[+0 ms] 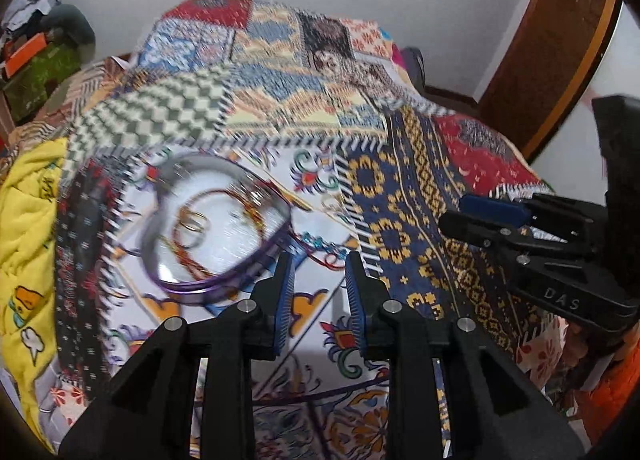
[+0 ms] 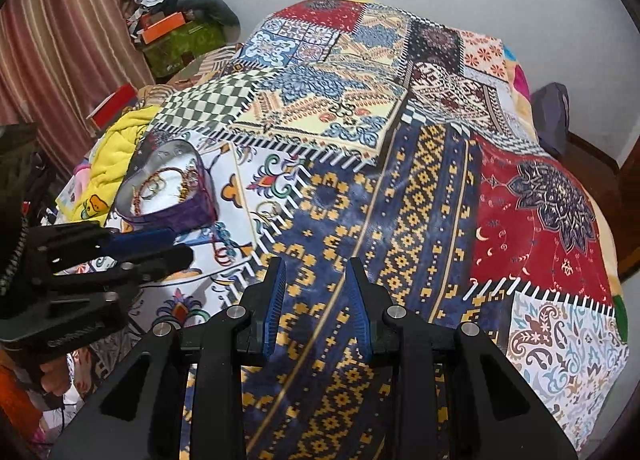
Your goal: Organize jewelry
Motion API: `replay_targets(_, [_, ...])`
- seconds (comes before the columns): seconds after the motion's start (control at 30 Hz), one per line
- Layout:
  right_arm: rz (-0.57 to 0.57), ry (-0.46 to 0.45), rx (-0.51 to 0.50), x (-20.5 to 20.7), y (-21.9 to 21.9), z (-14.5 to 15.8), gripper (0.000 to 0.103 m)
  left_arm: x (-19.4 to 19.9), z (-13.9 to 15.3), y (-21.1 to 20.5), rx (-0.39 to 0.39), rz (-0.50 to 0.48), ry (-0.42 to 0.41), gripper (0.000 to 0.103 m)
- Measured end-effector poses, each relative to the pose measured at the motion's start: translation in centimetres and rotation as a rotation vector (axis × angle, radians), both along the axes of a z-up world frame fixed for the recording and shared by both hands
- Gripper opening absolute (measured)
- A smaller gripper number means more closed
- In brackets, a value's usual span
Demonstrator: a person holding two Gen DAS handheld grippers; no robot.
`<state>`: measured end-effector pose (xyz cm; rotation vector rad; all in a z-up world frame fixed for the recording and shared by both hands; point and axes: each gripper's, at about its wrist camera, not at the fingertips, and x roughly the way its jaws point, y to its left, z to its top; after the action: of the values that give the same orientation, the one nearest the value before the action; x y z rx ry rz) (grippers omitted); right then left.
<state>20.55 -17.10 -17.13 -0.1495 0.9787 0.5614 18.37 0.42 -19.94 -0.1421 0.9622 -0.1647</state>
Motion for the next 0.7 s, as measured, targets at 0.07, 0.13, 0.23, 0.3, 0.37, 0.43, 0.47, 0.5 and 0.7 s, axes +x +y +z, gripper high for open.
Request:
replay_targets(0.07, [-0.004,0.01,0.003,0.2,-0.4,-0.4,0.028,0.6,-0.8,-0.4,0.001,-0.002,0.023,0.025])
replay_targets(0.13, [-0.005,0.021,0.0,0.6,-0.6,-0.9,0.028,1.3,-1.6,-0.8,0.001,0.004,0.046,0.029])
replay_targets(0.23, [0.0,0.027,0.001,0.9,-0.6,-1.1,0.028,2.0,-2.5,-1.2,0.008,0.009,0.061,0.039])
replay_targets(0.3, [0.008,0.027,-0.001,1.3,-0.3,-1.1,0.028,2.4,-3.0,-1.3,0.015,0.011,0.065,0.039])
replay_targets(0.37, [0.016,0.021,0.005,1.6,0.1,-1.0,0.028,2.7,-3.4,-1.1,0.005,0.03,0.06,0.039])
replay_targets(0.43, [0.02,0.017,0.013,1.8,0.3,-0.9,0.028,2.8,-3.6,-0.9,-0.017,0.045,0.048,0.039])
replay_targets(0.47, [0.019,0.016,0.019,1.9,0.4,-0.8,0.028,2.9,-3.8,-0.9,-0.023,0.049,0.045,0.038])
replay_targets(0.5, [0.018,0.017,0.025,1.9,0.5,-0.9,0.028,3.0,-4.0,-1.0,-0.02,0.051,0.04,0.036])
replay_targets(0.7, [0.017,0.033,0.03,1.8,0.8,-1.2,0.028,3.0,-4.4,-1.9,0.041,0.044,0.023,0.017])
